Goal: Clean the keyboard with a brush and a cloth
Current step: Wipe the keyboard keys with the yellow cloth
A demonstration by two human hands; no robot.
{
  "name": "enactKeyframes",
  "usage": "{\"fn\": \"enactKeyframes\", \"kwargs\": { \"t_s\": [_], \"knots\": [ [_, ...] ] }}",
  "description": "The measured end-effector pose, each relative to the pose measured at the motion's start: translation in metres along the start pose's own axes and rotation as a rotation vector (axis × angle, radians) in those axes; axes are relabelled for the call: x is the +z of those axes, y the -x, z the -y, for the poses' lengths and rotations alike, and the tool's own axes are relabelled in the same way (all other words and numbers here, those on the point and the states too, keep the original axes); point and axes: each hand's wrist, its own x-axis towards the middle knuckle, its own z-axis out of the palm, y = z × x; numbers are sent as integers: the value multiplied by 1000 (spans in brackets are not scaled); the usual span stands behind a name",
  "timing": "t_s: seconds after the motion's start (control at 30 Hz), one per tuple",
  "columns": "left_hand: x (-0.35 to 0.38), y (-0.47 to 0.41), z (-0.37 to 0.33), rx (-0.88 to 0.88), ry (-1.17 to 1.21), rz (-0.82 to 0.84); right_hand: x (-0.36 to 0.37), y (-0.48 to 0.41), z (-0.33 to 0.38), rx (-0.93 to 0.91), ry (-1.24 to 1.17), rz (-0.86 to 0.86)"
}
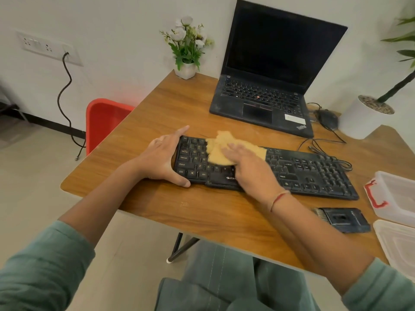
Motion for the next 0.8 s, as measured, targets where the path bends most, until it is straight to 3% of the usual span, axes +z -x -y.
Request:
{"fn": "enactKeyframes", "kwargs": {
  "t_s": [0.1,0.3,0.47,0.7,0.8],
  "knots": [
    [1,0,-1,-1,4,-3,-1,-18,-6,156,-39,-34],
    [1,-1,0,0,-12,1,10,-1,40,-126,-64,63],
    [0,1,-3,1,-6,4,5,-26,-1,202,-105,-44],
    [-1,1,-1,-5,6,12,16,-16,49,-70,-66,16],
    [-1,1,-1,3,12,1,0,-11,17,87,-88,-35]
  ]
}}
